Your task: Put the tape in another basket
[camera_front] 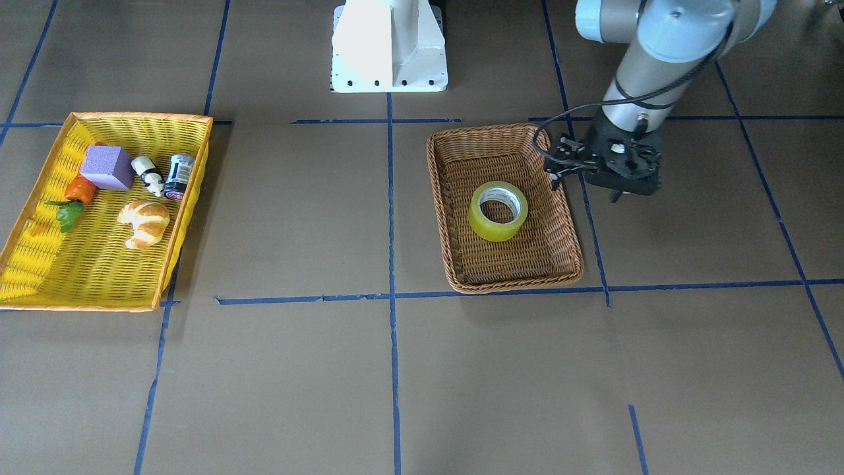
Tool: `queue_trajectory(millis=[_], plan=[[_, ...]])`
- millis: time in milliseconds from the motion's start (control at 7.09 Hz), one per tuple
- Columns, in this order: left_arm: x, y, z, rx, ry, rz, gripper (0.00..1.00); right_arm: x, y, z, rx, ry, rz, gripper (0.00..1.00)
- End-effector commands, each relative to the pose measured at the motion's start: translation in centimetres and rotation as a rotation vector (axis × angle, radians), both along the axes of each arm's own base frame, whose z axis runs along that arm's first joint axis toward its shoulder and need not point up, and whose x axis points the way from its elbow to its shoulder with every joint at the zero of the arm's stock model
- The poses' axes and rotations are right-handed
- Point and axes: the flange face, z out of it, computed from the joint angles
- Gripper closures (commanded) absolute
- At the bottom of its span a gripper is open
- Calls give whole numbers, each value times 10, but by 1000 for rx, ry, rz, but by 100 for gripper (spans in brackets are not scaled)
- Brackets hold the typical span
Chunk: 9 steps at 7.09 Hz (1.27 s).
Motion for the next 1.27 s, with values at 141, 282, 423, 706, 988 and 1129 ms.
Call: queue_trajectory(millis=[141, 282, 423, 706, 988, 1129], plan=[[-124, -12, 98, -21, 1, 56, 0, 68, 2, 23, 15, -51, 98, 0], [-165, -7, 133, -41, -2, 50, 0, 68, 8, 33, -4, -53, 99, 0], [-186, 3, 163, -68, -22, 44, 0, 68, 4, 36, -7, -50, 96, 0], [-227, 19, 206, -49, -45, 72, 0, 67, 7, 69, 16, -47, 123, 0], [-258, 19, 242, -65, -60, 70, 0, 63, 1, 64, -41, -48, 235, 0], [-277, 19, 272, -78, -69, 78, 0, 45, -4, 61, -73, -48, 232, 0]])
